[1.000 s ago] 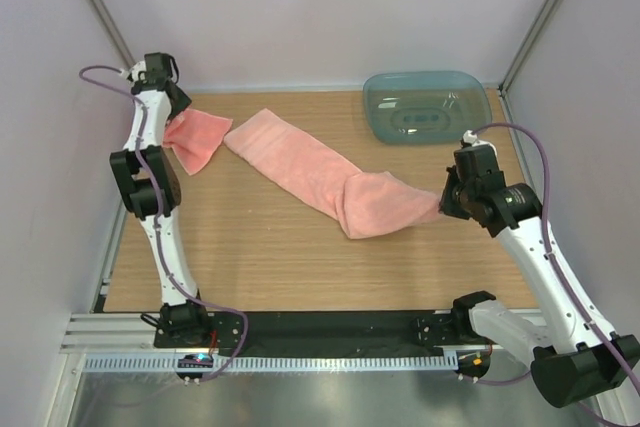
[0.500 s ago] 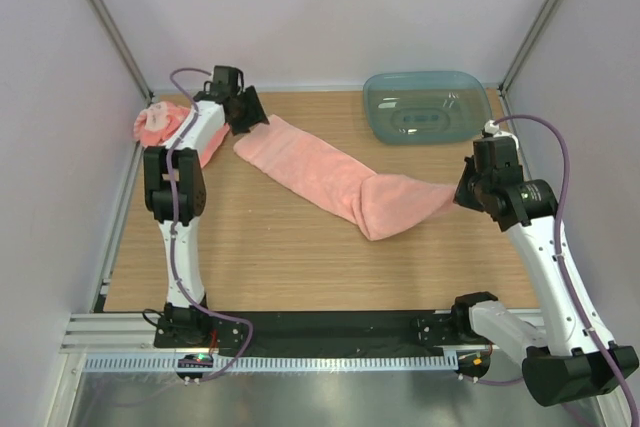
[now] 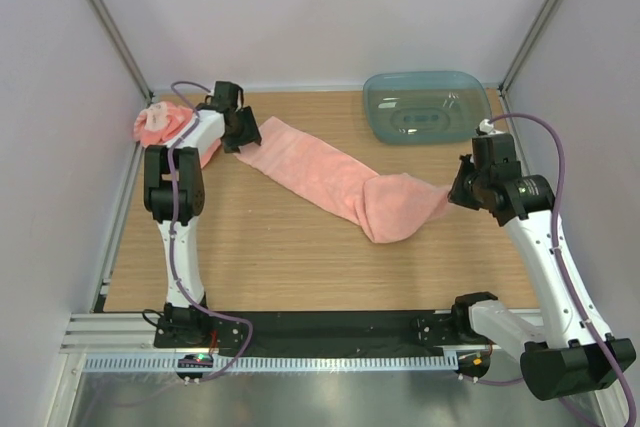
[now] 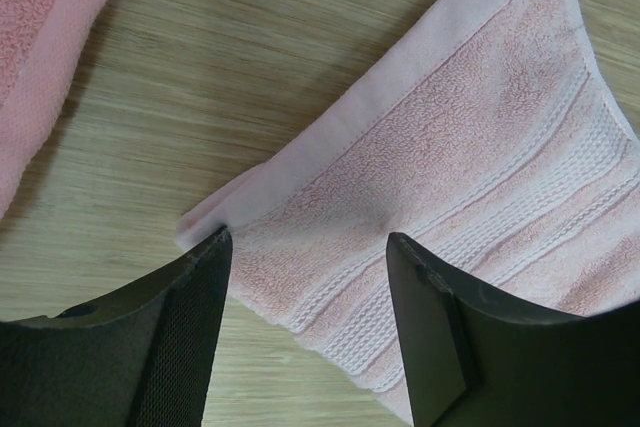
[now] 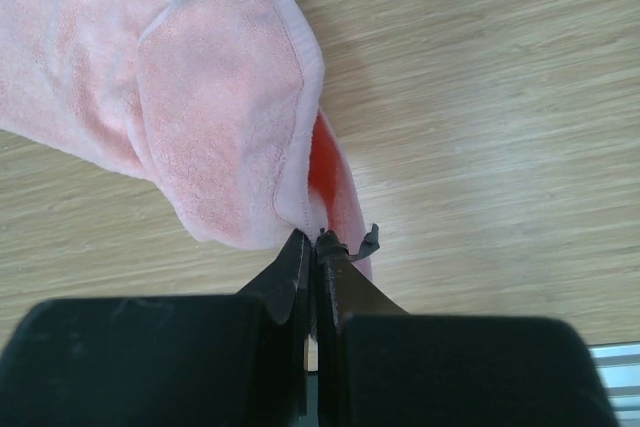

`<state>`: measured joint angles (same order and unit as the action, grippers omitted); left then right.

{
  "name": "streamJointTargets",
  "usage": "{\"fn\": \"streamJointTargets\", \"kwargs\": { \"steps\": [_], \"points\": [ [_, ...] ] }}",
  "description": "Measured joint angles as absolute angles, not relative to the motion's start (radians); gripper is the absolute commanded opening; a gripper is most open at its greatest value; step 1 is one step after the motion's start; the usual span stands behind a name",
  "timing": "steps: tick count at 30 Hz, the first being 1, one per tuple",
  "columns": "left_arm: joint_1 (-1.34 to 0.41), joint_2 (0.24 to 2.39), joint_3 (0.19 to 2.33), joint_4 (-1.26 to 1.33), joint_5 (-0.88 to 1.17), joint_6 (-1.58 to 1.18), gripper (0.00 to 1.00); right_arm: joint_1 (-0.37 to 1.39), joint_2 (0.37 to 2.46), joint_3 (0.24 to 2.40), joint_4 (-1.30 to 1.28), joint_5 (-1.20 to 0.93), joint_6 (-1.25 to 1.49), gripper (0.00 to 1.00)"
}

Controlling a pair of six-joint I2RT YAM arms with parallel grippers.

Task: Roll the towels
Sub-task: Flatten the towel

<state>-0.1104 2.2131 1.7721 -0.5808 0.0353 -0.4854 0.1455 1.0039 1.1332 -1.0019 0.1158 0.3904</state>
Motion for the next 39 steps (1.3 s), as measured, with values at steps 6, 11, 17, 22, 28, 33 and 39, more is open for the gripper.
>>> {"fn": "streamJointTargets", "kwargs": {
  "steps": [6, 11, 17, 22, 28, 33, 39],
  "points": [
    [-0.112, 2.213, 1.784, -0.576, -0.008, -0.451, 0.66, 0.144, 1.004, 1.122, -0.995, 0.088, 0.39, 0.01],
    [-0.112, 2.218, 1.835, -0.572, -0.038, -0.408, 0.67, 0.144, 1.008, 1.111, -0.991, 0.066, 0.39, 0.01],
    [-0.112, 2.219, 1.842, -0.554, -0.069, -0.383, 0.68, 0.143, 1.011, 1.094, -0.979, 0.048, 0.39, 0.01],
    [-0.114, 2.271, 1.897, -0.559, -0.067, -0.381, 0.61, 0.143, 1.023, 1.082, -0.963, 0.035, 0.39, 0.01],
    [-0.128, 2.322, 1.898, -0.567, -0.047, -0.384, 0.44, 0.143, 1.028, 1.08, -0.958, 0.031, 0.39, 0.01],
    [-0.138, 2.322, 1.888, -0.55, -0.031, -0.394, 0.13, 0.143, 1.028, 1.08, -0.958, 0.031, 0.39, 0.01],
    [-0.152, 2.246, 1.786, -0.53, -0.042, -0.389, 0.0, 0.142, 1.028, 1.08, -0.958, 0.031, 0.39, 0.01]
  ]
}}
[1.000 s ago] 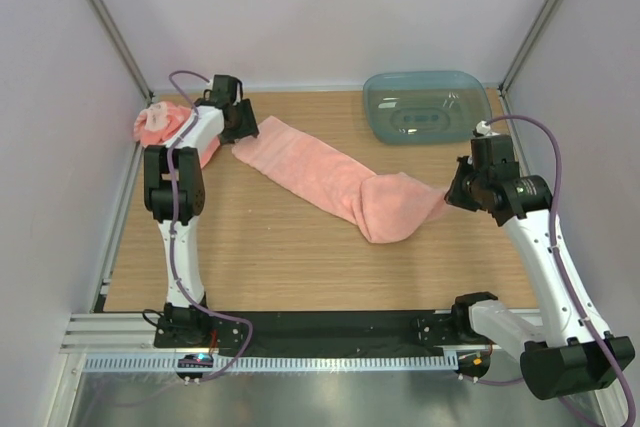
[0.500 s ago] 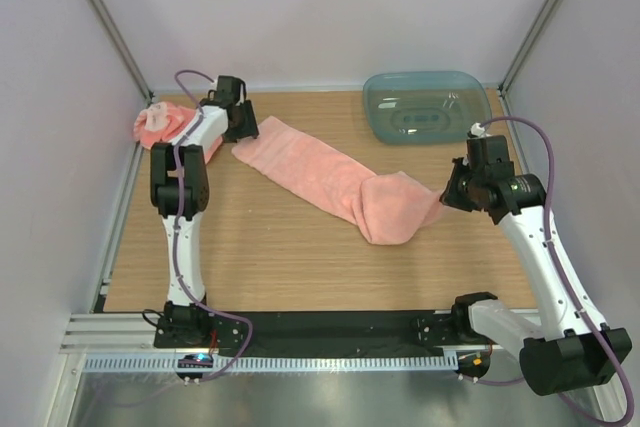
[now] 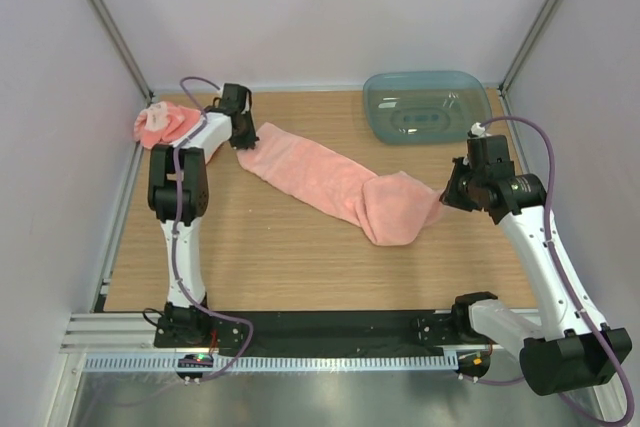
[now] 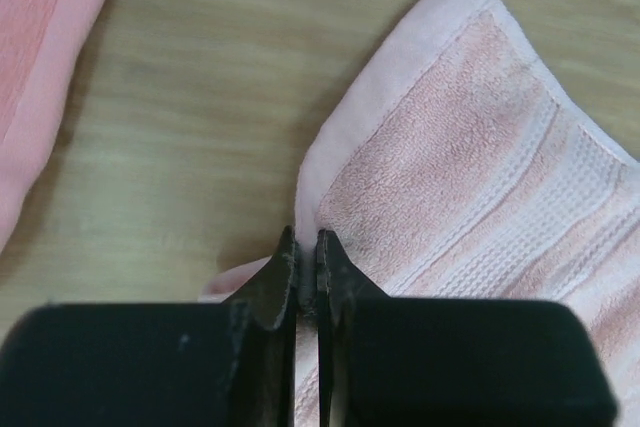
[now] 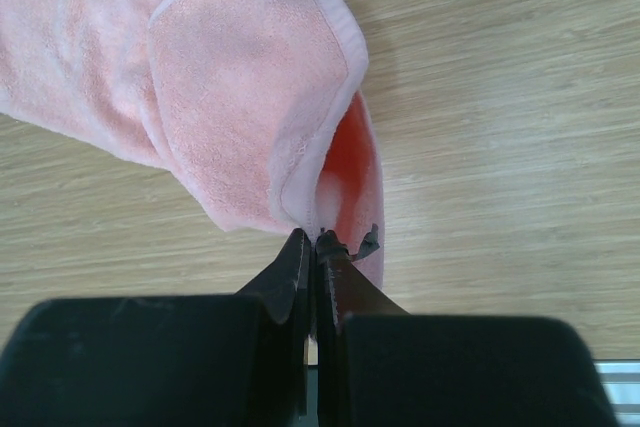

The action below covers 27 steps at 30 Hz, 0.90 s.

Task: Roll the towels
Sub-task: Flatten the towel

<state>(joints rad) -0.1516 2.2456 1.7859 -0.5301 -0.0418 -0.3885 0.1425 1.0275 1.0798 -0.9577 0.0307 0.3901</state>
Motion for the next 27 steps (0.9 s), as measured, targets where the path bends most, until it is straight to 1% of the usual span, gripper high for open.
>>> {"fn": "streamJointTargets", "kwargs": {
  "steps": [2, 4, 6, 8, 9, 11, 12, 13, 14, 15, 17, 18, 19, 21, 22, 24, 27],
  "points": [
    [-0.158, 2.171, 1.697, -0.52, -0.061, -0.39, 0.0, 0.142, 1.028, 1.08, -0.958, 0.031, 0.39, 0.01],
    [-0.167, 2.044, 1.571, -0.505, -0.084, -0.397, 0.0, 0.142, 1.028, 1.08, -0.955, 0.031, 0.392, 0.01],
    [-0.176, 1.886, 1.44, -0.487, -0.108, -0.417, 0.0, 0.143, 1.027, 1.08, -0.944, 0.029, 0.397, 0.01],
    [-0.185, 1.669, 1.264, -0.45, -0.139, -0.451, 0.0, 0.142, 1.024, 1.08, -0.932, 0.03, 0.402, 0.01],
    [-0.189, 1.561, 1.188, -0.442, -0.151, -0.476, 0.02, 0.142, 1.021, 1.08, -0.926, 0.032, 0.405, 0.01],
    [-0.192, 1.357, 1.034, -0.4, -0.178, -0.527, 0.16, 0.142, 1.014, 1.077, -0.911, 0.043, 0.415, 0.01],
    [-0.191, 1.282, 0.974, -0.402, -0.187, -0.551, 0.38, 0.142, 1.011, 1.075, -0.904, 0.047, 0.418, 0.02],
    [-0.192, 1.18, 0.889, -0.393, -0.196, -0.58, 0.47, 0.142, 1.007, 1.068, -0.891, 0.05, 0.421, 0.06],
    [-0.192, 1.119, 0.827, -0.388, -0.199, -0.608, 0.53, 0.142, 1.004, 1.06, -0.881, 0.05, 0.423, 0.13],
    [-0.192, 1.055, 0.756, -0.4, -0.199, -0.64, 0.67, 0.142, 1.003, 1.05, -0.875, 0.049, 0.427, 0.26],
    [-0.193, 0.973, 0.655, -0.438, -0.195, -0.69, 0.71, 0.142, 1.002, 1.02, -0.859, 0.043, 0.434, 0.46],
    [-0.194, 0.948, 0.619, -0.463, -0.195, -0.707, 0.77, 0.142, 1.002, 1.001, -0.848, 0.038, 0.436, 0.73],
    [-0.195, 0.928, 0.595, -0.49, -0.196, -0.72, 0.79, 0.142, 1.002, 0.982, -0.838, 0.028, 0.443, 0.82],
    [-0.196, 0.9, 0.58, -0.524, -0.216, -0.731, 0.79, 0.142, 1.002, 0.95, -0.829, 0.001, 0.439, 0.92],
    [-0.196, 0.89, 0.581, -0.528, -0.231, -0.733, 0.79, 0.142, 1.002, 0.934, -0.824, -0.016, 0.444, 0.95],
    [-0.196, 0.89, 0.591, -0.528, -0.255, -0.733, 0.78, 0.142, 1.002, 0.922, -0.822, -0.038, 0.447, 0.98],
    [-0.196, 0.972, 0.638, -0.515, -0.292, -0.729, 0.77, 0.142, 1.001, 0.92, -0.813, -0.057, 0.449, 0.98]
  ]
}}
